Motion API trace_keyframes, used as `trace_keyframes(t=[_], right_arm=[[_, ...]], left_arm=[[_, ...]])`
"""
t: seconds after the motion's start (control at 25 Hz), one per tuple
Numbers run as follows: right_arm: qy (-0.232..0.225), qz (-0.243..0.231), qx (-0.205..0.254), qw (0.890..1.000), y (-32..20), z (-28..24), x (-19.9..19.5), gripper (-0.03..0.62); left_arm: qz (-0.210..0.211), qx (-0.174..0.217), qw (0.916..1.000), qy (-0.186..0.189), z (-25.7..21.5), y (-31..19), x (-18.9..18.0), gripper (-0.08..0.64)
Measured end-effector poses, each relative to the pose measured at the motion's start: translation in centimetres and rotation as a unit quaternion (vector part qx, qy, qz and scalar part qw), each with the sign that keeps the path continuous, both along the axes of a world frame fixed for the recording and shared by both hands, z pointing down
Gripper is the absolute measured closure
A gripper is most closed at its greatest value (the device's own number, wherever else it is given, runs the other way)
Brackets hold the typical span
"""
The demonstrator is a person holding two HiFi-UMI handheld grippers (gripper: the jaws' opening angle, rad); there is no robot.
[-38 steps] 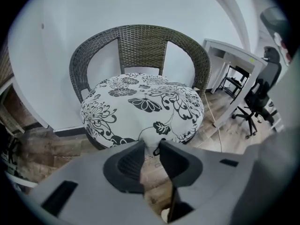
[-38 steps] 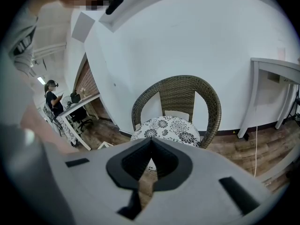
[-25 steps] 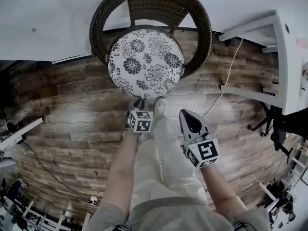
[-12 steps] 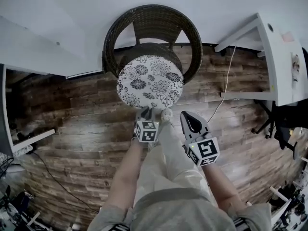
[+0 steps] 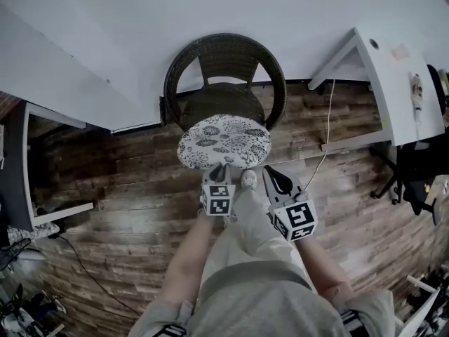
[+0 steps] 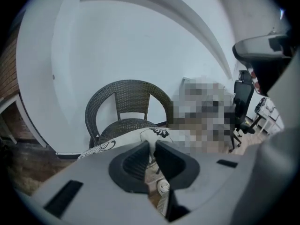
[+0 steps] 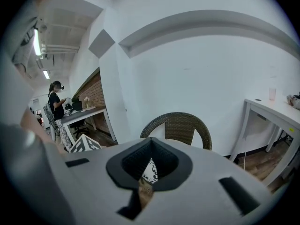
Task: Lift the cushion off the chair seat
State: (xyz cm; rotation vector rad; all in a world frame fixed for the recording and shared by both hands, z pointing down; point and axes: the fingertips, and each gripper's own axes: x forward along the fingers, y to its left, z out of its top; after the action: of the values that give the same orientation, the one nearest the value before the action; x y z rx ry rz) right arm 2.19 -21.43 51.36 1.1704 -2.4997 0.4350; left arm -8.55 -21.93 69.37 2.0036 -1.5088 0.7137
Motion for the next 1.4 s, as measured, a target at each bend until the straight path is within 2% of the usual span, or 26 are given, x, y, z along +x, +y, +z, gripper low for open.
trace_keyframes(t=[0.24,0.48,0.88,1.4], right_arm=[[-0.006,0.012,0.033,0.999,1.1,-3.6,1.2,0.595],[-0.012,0.02,0.055,0.998,2.8,-6.2,1.9,0.595],[-0.025,0.008,0.092,0.995,5.6,-9.9,1.9,0.595],[-0.039,-0.003,0.114,0.993,8.4,-12.1,1.8,0.595]], left_arm=[[0.001,0.036,0.9993,0.005,-4.6,0.9,0.6,0.52],[-0.019,0.057,0.9981,0.013,-8.9,2.3,0.5,0.52],[-0.05,0.111,0.9907,0.061,-17.4,4.9,0.5,0.52],[-0.032,0.171,0.9818,0.077,-25.3,8.3,0.7,0.52]])
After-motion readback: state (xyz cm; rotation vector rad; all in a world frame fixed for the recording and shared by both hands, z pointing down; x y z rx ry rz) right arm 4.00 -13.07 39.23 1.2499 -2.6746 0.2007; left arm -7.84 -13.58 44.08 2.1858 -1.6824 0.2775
